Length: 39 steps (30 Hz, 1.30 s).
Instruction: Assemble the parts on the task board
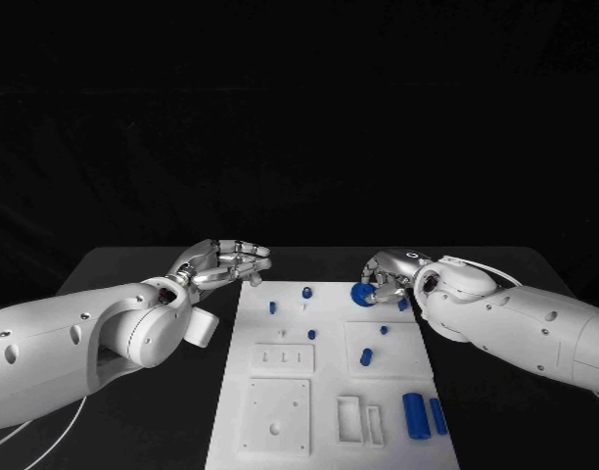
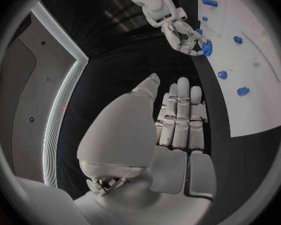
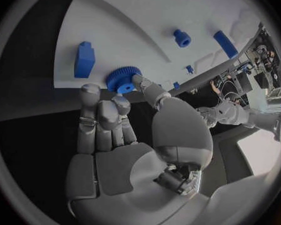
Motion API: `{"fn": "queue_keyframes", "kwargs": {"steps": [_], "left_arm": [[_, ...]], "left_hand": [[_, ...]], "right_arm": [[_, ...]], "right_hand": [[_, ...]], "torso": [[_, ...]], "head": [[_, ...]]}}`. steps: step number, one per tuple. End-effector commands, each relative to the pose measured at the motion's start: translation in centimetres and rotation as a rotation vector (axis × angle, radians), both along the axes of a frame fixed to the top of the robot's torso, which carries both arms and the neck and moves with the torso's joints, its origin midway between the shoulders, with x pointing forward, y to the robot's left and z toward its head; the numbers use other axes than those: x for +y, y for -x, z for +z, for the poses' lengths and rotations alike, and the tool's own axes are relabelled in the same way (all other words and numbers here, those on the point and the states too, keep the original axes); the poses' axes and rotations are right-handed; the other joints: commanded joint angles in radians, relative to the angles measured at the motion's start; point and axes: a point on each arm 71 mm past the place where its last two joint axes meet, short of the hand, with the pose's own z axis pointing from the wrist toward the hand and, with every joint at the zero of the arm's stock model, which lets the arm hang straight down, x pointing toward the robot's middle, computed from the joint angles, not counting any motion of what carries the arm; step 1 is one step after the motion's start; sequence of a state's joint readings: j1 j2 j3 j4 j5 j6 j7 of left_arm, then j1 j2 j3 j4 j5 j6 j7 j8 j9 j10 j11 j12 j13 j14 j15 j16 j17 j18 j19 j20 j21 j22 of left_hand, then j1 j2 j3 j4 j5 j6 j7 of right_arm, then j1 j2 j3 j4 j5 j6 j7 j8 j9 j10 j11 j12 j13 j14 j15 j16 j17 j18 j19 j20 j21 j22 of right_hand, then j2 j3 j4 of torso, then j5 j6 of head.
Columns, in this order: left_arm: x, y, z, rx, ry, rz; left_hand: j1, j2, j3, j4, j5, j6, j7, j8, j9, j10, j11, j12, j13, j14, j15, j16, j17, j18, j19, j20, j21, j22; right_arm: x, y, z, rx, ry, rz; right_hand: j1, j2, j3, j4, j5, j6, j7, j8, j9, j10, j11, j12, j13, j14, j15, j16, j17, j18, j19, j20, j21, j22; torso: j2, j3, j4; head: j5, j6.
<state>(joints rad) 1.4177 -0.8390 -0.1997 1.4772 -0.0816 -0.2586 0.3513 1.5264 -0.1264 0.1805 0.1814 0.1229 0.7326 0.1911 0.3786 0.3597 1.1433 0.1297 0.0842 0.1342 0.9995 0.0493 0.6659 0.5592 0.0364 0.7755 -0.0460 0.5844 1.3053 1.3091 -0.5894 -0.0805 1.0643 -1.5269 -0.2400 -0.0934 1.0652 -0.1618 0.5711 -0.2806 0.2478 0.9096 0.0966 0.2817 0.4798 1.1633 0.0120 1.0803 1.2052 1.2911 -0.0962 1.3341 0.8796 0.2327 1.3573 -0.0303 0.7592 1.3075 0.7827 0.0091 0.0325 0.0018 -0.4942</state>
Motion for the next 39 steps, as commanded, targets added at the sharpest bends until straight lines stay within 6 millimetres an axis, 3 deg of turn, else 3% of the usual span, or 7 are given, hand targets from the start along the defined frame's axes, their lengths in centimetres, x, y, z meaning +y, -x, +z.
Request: {"fn": "queue_keyframes", "kwargs": {"steps": [1, 12, 17, 23, 28, 32, 39], "left_arm": [[-0.2, 0.1, 0.2, -0.005, 0.006, -0.014], [-0.1, 0.1, 0.2, -0.006, 0.006, -0.012], [0.0, 0.1, 0.2, -0.006, 0.006, -0.011], [0.1, 0.1, 0.2, -0.008, 0.005, -0.006], [0.1, 0.1, 0.2, -0.007, 0.006, -0.008], [0.1, 0.1, 0.2, -0.008, 0.005, -0.006], [0.1, 0.1, 0.2, -0.008, 0.006, -0.008]], "left_hand": [[0.005, -0.009, 0.001, 0.002, -0.004, -0.007, 0.012, -0.004, -0.001, 0.001, 0.008, -0.004, 0.001, -0.004, -0.003, 0.007, -0.002, 0.018, -0.003, -0.006, 0.004, -0.001], [0.005, -0.009, 0.001, 0.002, -0.004, -0.007, 0.012, -0.004, -0.001, 0.002, 0.008, -0.004, 0.002, -0.004, -0.003, 0.007, -0.002, 0.018, -0.003, -0.006, 0.004, -0.001], [0.005, -0.009, 0.001, 0.002, -0.004, -0.007, 0.012, -0.004, -0.001, 0.002, 0.008, -0.005, 0.002, -0.004, -0.003, 0.007, -0.002, 0.017, -0.003, -0.006, 0.004, -0.002], [0.005, -0.009, 0.001, 0.002, -0.004, -0.007, 0.012, -0.004, -0.001, 0.002, 0.008, -0.005, 0.002, -0.004, -0.003, 0.007, -0.002, 0.017, -0.003, -0.006, 0.004, -0.002], [0.005, -0.009, 0.001, 0.002, -0.004, -0.007, 0.012, -0.004, -0.001, 0.002, 0.008, -0.005, 0.002, -0.004, -0.003, 0.007, -0.002, 0.017, -0.003, -0.006, 0.004, -0.002], [0.006, -0.009, 0.001, 0.002, -0.004, -0.007, 0.012, -0.004, -0.001, 0.002, 0.008, -0.005, 0.002, -0.004, -0.003, 0.008, -0.002, 0.017, -0.003, -0.006, 0.004, -0.002], [0.005, -0.009, 0.001, 0.002, -0.004, -0.007, 0.012, -0.004, -0.001, 0.002, 0.008, -0.005, 0.002, -0.004, -0.003, 0.008, -0.003, 0.017, -0.003, -0.006, 0.004, -0.002]], "right_arm": [[0.2, 0.3, -0.9, 0.000, 0.062, 0.011], [0.8, 0.7, -0.3, -0.075, 0.062, 0.032], [1.5, 1.1, 0.6, -0.142, 0.066, 0.050], [3.3, 2.0, 2.0, -0.212, 0.062, 0.089], [4.7, 2.8, 2.6, -0.252, 0.052, 0.120], [6.1, 3.4, 2.8, -0.272, 0.038, 0.147], [8.1, 3.9, 2.9, -0.282, 0.027, 0.185]], "right_hand": [[-0.007, 0.001, 0.005, 0.002, -0.006, 0.052, 0.019, 0.010, 0.008, 0.002, -0.010, 0.003, -0.002, 0.003, -0.009, -0.001, 0.002, 0.029, -0.006, 0.002, 0.007, 0.020], [-0.022, 0.007, 0.031, 0.023, -0.006, 0.086, 0.006, 0.025, 0.019, 0.011, -0.021, 0.005, -0.009, 0.006, -0.020, -0.004, 0.010, 0.029, -0.002, 0.001, 0.013, 0.019], [-0.023, 0.002, 0.043, 0.030, -0.007, 0.092, 0.004, 0.026, 0.021, 0.015, -0.024, 0.006, -0.011, 0.007, -0.023, -0.004, 0.012, 0.029, 0.000, 0.000, 0.015, 0.019], [-0.012, -0.022, 0.084, 0.052, -0.052, 0.099, 0.001, 0.025, 0.025, 0.022, -0.026, 0.006, -0.016, 0.010, -0.025, -0.004, 0.021, 0.029, 0.006, -0.001, 0.020, 0.018], [-0.013, -0.031, 0.095, 0.064, -0.064, 0.102, 0.001, 0.025, 0.026, 0.024, -0.026, 0.007, -0.018, 0.011, -0.025, -0.005, 0.023, 0.029, 0.007, 0.000, 0.021, 0.017], [-0.007, -0.047, 0.119, 0.085, -0.089, 0.104, 0.000, 0.023, 0.028, 0.025, -0.027, 0.006, -0.020, 0.012, -0.025, -0.007, 0.027, 0.029, 0.008, 0.000, 0.023, 0.017], [-0.004, -0.054, 0.128, 0.094, -0.096, 0.103, 0.001, 0.022, 0.029, 0.025, -0.027, 0.006, -0.020, 0.013, -0.025, -0.008, 0.028, 0.029, 0.008, 0.000, 0.024, 0.017]], "torso": [[0.000, -0.0001, -0.0002], [0.001, 0.0011, -0.0019], [0.000, -0.0003, -0.0012], [0.000, -0.0003, -0.0005], [0.001, -0.0010, 0.0012], [0.000, -0.0006, 0.0015], [0.001, -0.0004, 0.0023]], "head": [[-0.003, 0.000], [-0.002, 0.000], [-0.004, 0.002], [-0.004, 0.001], [-0.009, -0.002], [-0.005, -0.004], [-0.002, -0.006]]}}
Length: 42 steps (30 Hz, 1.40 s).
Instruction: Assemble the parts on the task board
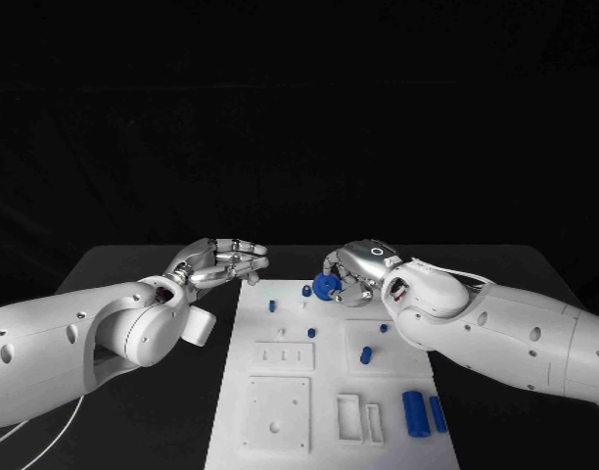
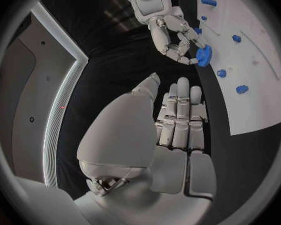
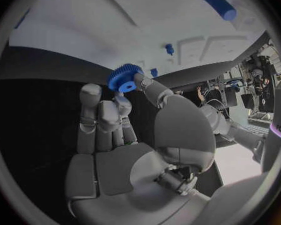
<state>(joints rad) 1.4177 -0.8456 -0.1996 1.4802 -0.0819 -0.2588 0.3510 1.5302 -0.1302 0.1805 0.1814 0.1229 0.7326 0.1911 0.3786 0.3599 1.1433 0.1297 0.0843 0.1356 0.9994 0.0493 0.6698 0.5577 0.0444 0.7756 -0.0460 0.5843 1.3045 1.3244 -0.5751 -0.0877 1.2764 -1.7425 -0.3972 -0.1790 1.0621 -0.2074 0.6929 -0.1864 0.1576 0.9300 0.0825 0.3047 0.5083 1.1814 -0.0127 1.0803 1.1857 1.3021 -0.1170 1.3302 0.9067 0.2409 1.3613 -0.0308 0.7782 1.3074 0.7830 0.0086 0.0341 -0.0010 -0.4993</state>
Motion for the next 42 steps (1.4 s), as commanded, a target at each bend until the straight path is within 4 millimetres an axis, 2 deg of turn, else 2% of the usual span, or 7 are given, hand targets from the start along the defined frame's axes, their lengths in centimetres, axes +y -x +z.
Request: {"fn": "queue_keyframes", "kwargs": {"steps": [1, 5, 11, 13, 30, 34, 42], "left_arm": [[-0.2, 0.1, 0.2, -0.008, 0.007, -0.013], [-0.3, 0.1, 0.2, -0.008, 0.007, -0.014], [-0.3, 0.1, 0.2, -0.008, 0.007, -0.016], [-0.3, 0.1, 0.2, -0.008, 0.007, -0.016], [-0.4, 0.0, 0.2, -0.009, 0.007, -0.017], [-0.5, 0.0, 0.2, -0.008, 0.007, -0.019], [-0.4, 0.0, 0.2, -0.008, 0.007, -0.017]], "left_hand": [[0.002, -0.005, 0.001, 0.002, -0.004, -0.007, 0.012, -0.004, -0.002, 0.002, 0.008, -0.005, 0.001, -0.004, -0.003, 0.004, -0.001, 0.009, -0.004, -0.006, 0.004, -0.001], [0.002, -0.005, 0.001, 0.002, -0.004, -0.007, 0.012, -0.004, -0.002, 0.002, 0.008, -0.006, 0.001, -0.004, -0.003, 0.004, -0.001, 0.009, -0.004, -0.006, 0.004, -0.001], [0.002, -0.005, 0.001, 0.002, -0.004, -0.007, 0.012, -0.004, -0.002, 0.002, 0.008, -0.006, 0.001, -0.004, -0.003, 0.004, -0.001, 0.009, -0.004, -0.006, 0.004, -0.001], [0.002, -0.005, 0.001, 0.002, -0.004, -0.007, 0.012, -0.003, -0.002, 0.002, 0.008, -0.006, 0.002, -0.004, -0.003, 0.004, -0.001, 0.009, -0.004, -0.006, 0.004, -0.002], [0.002, -0.005, 0.001, 0.002, -0.004, -0.007, 0.012, -0.003, -0.002, 0.003, 0.008, -0.007, 0.002, -0.004, -0.003, 0.005, -0.002, 0.009, -0.004, -0.006, 0.005, -0.002], [0.002, -0.005, 0.001, 0.002, -0.004, -0.007, 0.012, -0.003, -0.002, 0.003, 0.008, -0.007, 0.002, -0.004, -0.003, 0.005, -0.002, 0.009, -0.004, -0.006, 0.005, -0.002], [0.002, -0.005, 0.000, 0.002, -0.004, -0.007, 0.012, -0.003, -0.002, 0.003, 0.008, -0.007, 0.002, -0.004, -0.003, 0.005, -0.002, 0.009, -0.004, -0.006, 0.005, -0.002]], "right_arm": [[0.7, 0.1, 0.3, -0.041, 0.003, 0.005], [1.9, 0.1, 0.1, -0.039, 0.006, 0.020], [3.1, 0.2, -0.8, -0.021, 0.018, 0.034], [3.4, 0.2, -1.1, -0.014, 0.022, 0.037], [4.3, 0.2, -2.3, 0.004, 0.051, 0.045], [4.5, 0.1, -2.5, 0.007, 0.055, 0.045], [4.6, 0.0, -3.3, 0.019, 0.065, 0.045]], "right_hand": [[-0.001, -0.009, 0.006, 0.001, -0.006, 0.083, 0.015, -0.001, 0.000, 0.007, -0.002, 0.006, -0.001, 0.002, -0.004, -0.004, 0.001, 0.021, 0.004, 0.001, 0.005, 0.017], [-0.001, -0.010, 0.008, 0.003, -0.007, 0.083, 0.015, -0.002, 0.000, 0.007, -0.002, 0.006, -0.001, 0.002, -0.004, -0.004, 0.002, 0.021, 0.004, 0.001, 0.005, 0.017], [-0.001, -0.011, 0.008, 0.004, -0.008, 0.082, 0.015, -0.002, 0.001, 0.007, -0.002, 0.006, -0.001, 0.002, -0.004, -0.004, 0.002, 0.021, 0.004, 0.001, 0.005, 0.017], [-0.002, -0.012, 0.009, 0.005, -0.008, 0.082, 0.015, -0.002, 0.001, 0.007, -0.002, 0.006, -0.001, 0.002, -0.004, -0.005, 0.002, 0.021, 0.004, 0.001, 0.005, 0.017], [-0.004, -0.013, 0.009, 0.009, -0.008, 0.080, 0.016, -0.004, 0.001, 0.006, -0.001, 0.005, -0.002, 0.002, -0.004, -0.006, 0.003, 0.021, 0.003, 0.001, 0.005, 0.017], [-0.004, -0.014, 0.009, 0.010, -0.009, 0.080, 0.016, -0.004, 0.001, 0.006, -0.001, 0.005, -0.002, 0.002, -0.004, -0.006, 0.003, 0.021, 0.003, 0.001, 0.005, 0.017], [-0.005, -0.017, 0.008, 0.013, -0.012, 0.068, 0.019, -0.011, -0.001, 0.003, 0.002, 0.004, -0.002, 0.001, -0.001, -0.009, 0.003, 0.021, 0.000, 0.002, 0.003, 0.016]], "torso": [[0.001, -0.0001, 0.0002], [0.002, 0.0001, -0.0002], [0.001, -0.0010, 0.0033], [0.001, -0.0001, 0.0017], [0.000, 0.0006, 0.0008], [0.001, 0.0007, 0.0006], [0.001, 0.0009, -0.0001]], "head": [[0.002, -0.002], [0.002, -0.003], [0.003, -0.008], [0.005, -0.010], [0.009, -0.020], [0.018, -0.021], [0.018, -0.024]]}}
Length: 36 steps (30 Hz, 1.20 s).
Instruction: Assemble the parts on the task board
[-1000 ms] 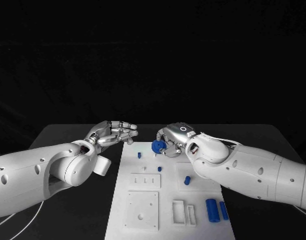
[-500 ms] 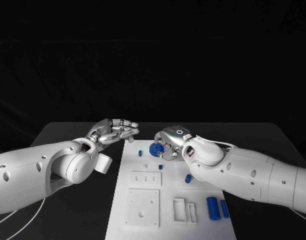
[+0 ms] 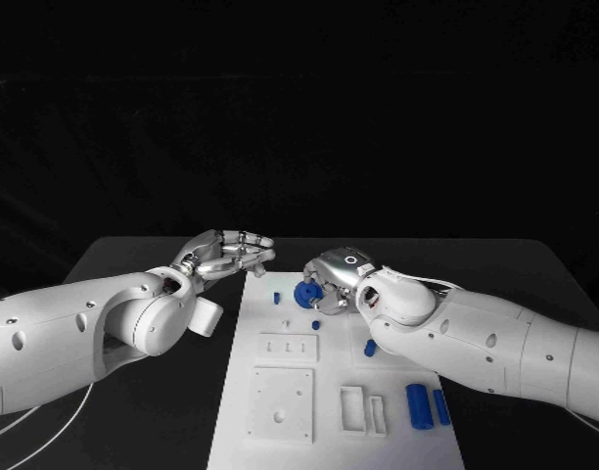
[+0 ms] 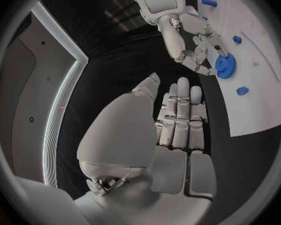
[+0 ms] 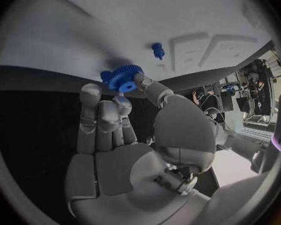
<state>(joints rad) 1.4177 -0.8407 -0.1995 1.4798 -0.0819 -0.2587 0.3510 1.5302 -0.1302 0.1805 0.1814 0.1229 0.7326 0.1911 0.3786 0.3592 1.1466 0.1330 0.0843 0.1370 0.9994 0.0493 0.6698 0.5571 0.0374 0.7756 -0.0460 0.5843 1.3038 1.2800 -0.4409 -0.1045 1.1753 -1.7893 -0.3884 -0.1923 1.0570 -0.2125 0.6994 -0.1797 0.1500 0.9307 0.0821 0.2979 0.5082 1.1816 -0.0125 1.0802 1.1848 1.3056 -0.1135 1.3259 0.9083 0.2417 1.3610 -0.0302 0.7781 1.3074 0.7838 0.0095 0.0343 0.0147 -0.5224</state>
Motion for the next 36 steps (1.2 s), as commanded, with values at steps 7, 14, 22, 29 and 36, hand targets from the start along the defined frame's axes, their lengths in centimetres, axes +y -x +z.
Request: {"fn": "queue_keyframes", "kwargs": {"steps": [7, 14, 22, 29, 36], "left_arm": [[-0.23, 0.01, 0.18, -0.007, 0.006, -0.014], [-0.19, -0.03, 0.16, -0.005, 0.004, -0.012], [-0.23, -0.02, 0.17, -0.005, 0.005, -0.014], [-0.20, -0.04, 0.16, -0.005, 0.005, -0.013], [-0.19, -0.05, 0.16, -0.006, 0.004, -0.012]], "left_hand": [[0.002, -0.005, 0.000, 0.002, -0.004, -0.008, 0.012, -0.004, -0.001, 0.000, 0.005, -0.007, 0.001, -0.004, -0.003, 0.005, -0.002, 0.016, -0.004, -0.006, 0.005, -0.002], [0.001, -0.004, 0.000, 0.002, -0.004, -0.009, 0.013, -0.004, -0.002, 0.000, 0.005, -0.008, 0.001, -0.004, -0.003, 0.005, -0.002, 0.016, -0.004, -0.006, 0.005, -0.002], [0.001, -0.005, 0.000, 0.002, -0.004, -0.010, 0.013, -0.005, -0.002, -0.001, 0.005, -0.008, 0.002, -0.004, -0.003, 0.005, -0.002, 0.016, -0.004, -0.006, 0.005, -0.002], [0.001, -0.005, 0.000, 0.002, -0.004, -0.011, 0.013, -0.006, -0.002, -0.001, 0.005, -0.009, 0.002, -0.004, -0.003, 0.006, -0.002, 0.016, -0.004, -0.006, 0.005, -0.002], [0.001, -0.005, 0.000, 0.002, -0.004, -0.012, 0.014, -0.006, -0.002, -0.001, 0.005, -0.009, 0.002, -0.004, -0.003, 0.006, -0.003, 0.016, -0.004, -0.006, 0.005, -0.002]], "right_arm": [[0.34, 0.03, -0.24, 0.006, 0.016, 0.012], [0.40, -0.10, -0.26, 0.006, 0.017, 0.007], [0.57, -0.11, -0.28, 0.010, 0.015, 0.008], [0.64, -0.16, -0.34, 0.016, 0.016, 0.005], [0.67, -0.13, -0.32, 0.017, 0.012, 0.005]], "right_hand": [[0.002, -0.015, 0.001, 0.009, -0.005, 0.047, 0.027, -0.017, -0.006, 0.000, 0.008, 0.004, -0.002, -0.002, 0.002, -0.008, 0.002, 0.020, -0.003, 0.001, 0.002, 0.016], [0.007, -0.019, 0.001, 0.010, -0.006, 0.018, 0.036, -0.035, -0.015, -0.002, 0.017, 0.003, -0.004, -0.001, 0.010, -0.012, 0.004, 0.020, -0.005, 0.002, 0.001, 0.015], [0.010, -0.025, -0.002, 0.011, -0.014, -0.013, 0.047, -0.053, -0.027, -0.004, 0.028, 0.004, -0.006, -0.001, 0.020, -0.014, 0.005, 0.020, -0.005, 0.002, -0.001, 0.014], [0.010, -0.031, -0.010, 0.010, -0.013, -0.046, 0.052, -0.071, -0.037, -0.006, 0.032, 0.005, -0.007, -0.001, 0.024, -0.016, 0.007, 0.020, -0.006, 0.002, -0.002, 0.014], [0.008, -0.035, -0.022, 0.008, -0.006, -0.066, 0.051, -0.079, -0.042, -0.008, 0.032, 0.005, -0.008, -0.001, 0.024, -0.018, 0.009, 0.020, -0.006, 0.002, -0.003, 0.014]], "torso": [[0.000, 0.0001, -0.0008], [0.000, 0.0004, -0.0011], [0.000, 0.0008, -0.0012], [0.000, 0.0013, -0.0009], [0.000, 0.0014, -0.0015]], "head": [[0.007, -0.009], [0.010, -0.011], [0.012, -0.011], [0.011, -0.010], [0.013, -0.012]]}}
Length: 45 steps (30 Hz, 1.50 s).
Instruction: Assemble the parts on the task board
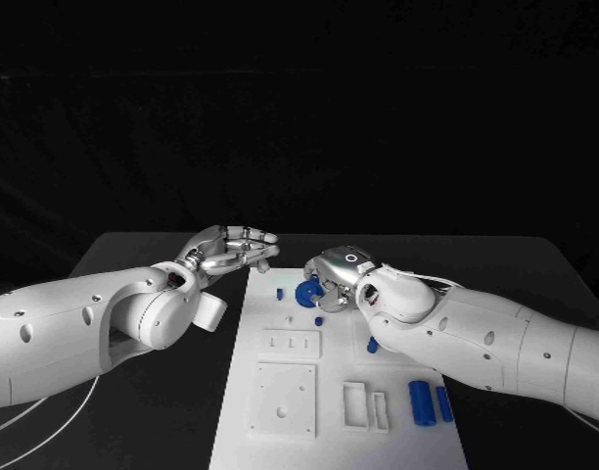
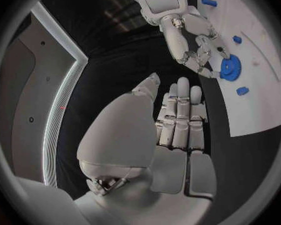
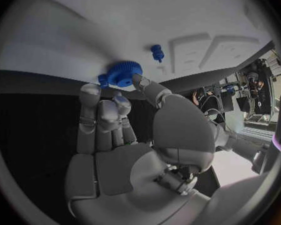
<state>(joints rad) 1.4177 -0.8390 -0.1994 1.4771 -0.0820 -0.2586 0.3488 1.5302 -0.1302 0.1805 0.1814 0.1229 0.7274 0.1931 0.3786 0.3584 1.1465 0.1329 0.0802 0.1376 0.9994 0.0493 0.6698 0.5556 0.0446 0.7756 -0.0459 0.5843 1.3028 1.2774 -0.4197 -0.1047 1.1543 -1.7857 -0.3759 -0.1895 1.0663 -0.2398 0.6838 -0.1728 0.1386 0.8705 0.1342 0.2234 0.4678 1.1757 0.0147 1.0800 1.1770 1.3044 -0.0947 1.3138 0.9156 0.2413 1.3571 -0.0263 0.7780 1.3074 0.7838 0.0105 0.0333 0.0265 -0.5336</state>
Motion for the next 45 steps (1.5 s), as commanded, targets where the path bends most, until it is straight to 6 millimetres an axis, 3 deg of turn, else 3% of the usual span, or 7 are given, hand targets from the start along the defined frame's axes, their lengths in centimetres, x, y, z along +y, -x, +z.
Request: {"fn": "queue_keyframes", "kwargs": {"steps": [1, 18, 19, 24, 27, 32, 45], "left_arm": [[-0.2, 0.0, 0.2, -0.007, 0.006, -0.013], [0.0, 0.0, 0.2, -0.008, 0.005, -0.009], [0.0, 0.0, 0.2, -0.008, 0.006, -0.010], [-0.1, 0.0, 0.2, -0.008, 0.006, -0.012], [-0.1, -0.1, 0.2, -0.008, 0.005, -0.010], [-0.1, 0.0, 0.2, -0.007, 0.005, -0.013], [0.1, 0.0, 0.2, -0.008, 0.005, -0.007]], "left_hand": [[0.001, -0.005, 0.000, 0.002, -0.004, -0.007, 0.012, -0.006, -0.002, -0.001, 0.005, -0.005, 0.001, -0.004, -0.003, 0.006, -0.001, 0.009, -0.004, -0.006, 0.005, -0.002], [0.001, -0.005, 0.000, 0.003, -0.004, -0.007, 0.012, -0.006, -0.002, -0.001, 0.005, -0.006, 0.002, -0.005, -0.003, 0.006, -0.001, 0.009, -0.004, -0.006, 0.006, -0.002], [0.001, -0.005, 0.000, 0.003, -0.004, -0.007, 0.012, -0.006, -0.002, -0.001, 0.005, -0.006, 0.002, -0.005, -0.003, 0.006, -0.001, 0.009, -0.004, -0.006, 0.006, -0.002], [0.001, -0.004, 0.000, 0.003, -0.004, -0.007, 0.012, -0.006, -0.002, -0.001, 0.005, -0.006, 0.002, -0.005, -0.003, 0.006, -0.002, 0.009, -0.004, -0.007, 0.006, -0.002], [-0.002, -0.004, -0.001, 0.004, -0.006, -0.007, 0.012, -0.006, -0.002, 0.000, 0.005, -0.006, 0.002, -0.005, -0.003, 0.006, -0.002, 0.008, -0.004, -0.006, 0.006, -0.002], [-0.001, -0.004, -0.001, 0.004, -0.006, -0.007, 0.012, -0.006, -0.002, 0.000, 0.005, -0.006, 0.002, -0.005, -0.003, 0.006, -0.002, 0.008, -0.004, -0.006, 0.006, -0.002], [0.000, -0.004, 0.000, 0.003, -0.007, -0.007, 0.012, -0.006, -0.002, 0.000, 0.005, -0.007, 0.003, -0.005, -0.003, 0.007, -0.002, 0.009, -0.004, -0.007, 0.006, -0.003]], "right_arm": [[0.0, 0.0, -0.1, 0.006, 0.005, 0.003], [-1.3, 0.0, -0.4, 0.091, -0.025, -0.011], [-1.2, 0.1, -0.4, 0.091, -0.023, -0.012], [-1.2, 0.0, -0.7, 0.109, -0.002, -0.015], [-1.2, -0.1, -0.7, 0.119, 0.000, -0.017], [-1.3, -0.2, -0.9, 0.133, 0.014, -0.022], [-2.1, 0.0, -0.9, 0.134, 0.014, -0.035]], "right_hand": [[-0.002, -0.007, -0.008, 0.002, 0.007, -0.007, -0.001, -0.006, -0.002, -0.002, 0.005, 0.006, -0.001, 0.000, 0.005, -0.006, 0.002, 0.020, -0.002, -0.002, -0.003, 0.014], [-0.012, 0.004, -0.026, 0.007, 0.036, -0.003, 0.003, 0.000, -0.002, -0.004, 0.008, 0.009, -0.002, 0.000, 0.008, -0.007, 0.006, 0.020, -0.002, -0.004, -0.004, 0.014], [-0.011, 0.006, -0.025, 0.007, 0.054, -0.005, 0.003, 0.000, -0.002, -0.005, 0.008, 0.009, -0.002, 0.000, 0.008, -0.007, 0.006, 0.020, -0.003, -0.004, -0.005, 0.014], [0.032, 0.050, 0.056, -0.014, 0.434, -0.024, 0.000, -0.005, -0.006, -0.009, 0.006, 0.012, -0.004, -0.002, 0.006, -0.009, 0.011, 0.012, -0.006, -0.009, -0.007, 0.014], [0.025, 0.108, 0.131, -0.016, 0.487, -0.042, -0.003, -0.013, -0.013, -0.013, 0.004, 0.010, -0.006, -0.003, 0.006, -0.012, 0.012, 0.016, -0.011, -0.002, -0.009, 0.015], [-0.047, 0.147, 0.231, -0.054, 0.497, -0.049, -0.005, -0.010, -0.016, -0.013, 0.001, 0.016, -0.008, 0.000, 0.001, -0.013, 0.019, 0.020, -0.006, 0.001, 0.001, 0.019], [-0.078, 0.165, 0.261, -0.073, 0.507, -0.045, -0.005, -0.002, -0.015, -0.011, 0.000, 0.019, -0.010, 0.003, 0.000, -0.013, 0.022, 0.020, -0.002, -0.002, 0.005, 0.018]], "torso": [[0.000, 0.0006, -0.0008], [0.000, 0.0025, -0.0059], [0.000, 0.0027, -0.0060], [0.000, 0.0043, -0.0013], [0.000, 0.0018, -0.0007], [0.001, 0.0009, -0.0018], [0.000, 0.0001, -0.0027]], "head": [[0.002, -0.001], [0.000, 0.011], [0.000, 0.011], [-0.002, 0.009], [-0.001, 0.007], [0.001, 0.005], [0.002, -0.001]]}}
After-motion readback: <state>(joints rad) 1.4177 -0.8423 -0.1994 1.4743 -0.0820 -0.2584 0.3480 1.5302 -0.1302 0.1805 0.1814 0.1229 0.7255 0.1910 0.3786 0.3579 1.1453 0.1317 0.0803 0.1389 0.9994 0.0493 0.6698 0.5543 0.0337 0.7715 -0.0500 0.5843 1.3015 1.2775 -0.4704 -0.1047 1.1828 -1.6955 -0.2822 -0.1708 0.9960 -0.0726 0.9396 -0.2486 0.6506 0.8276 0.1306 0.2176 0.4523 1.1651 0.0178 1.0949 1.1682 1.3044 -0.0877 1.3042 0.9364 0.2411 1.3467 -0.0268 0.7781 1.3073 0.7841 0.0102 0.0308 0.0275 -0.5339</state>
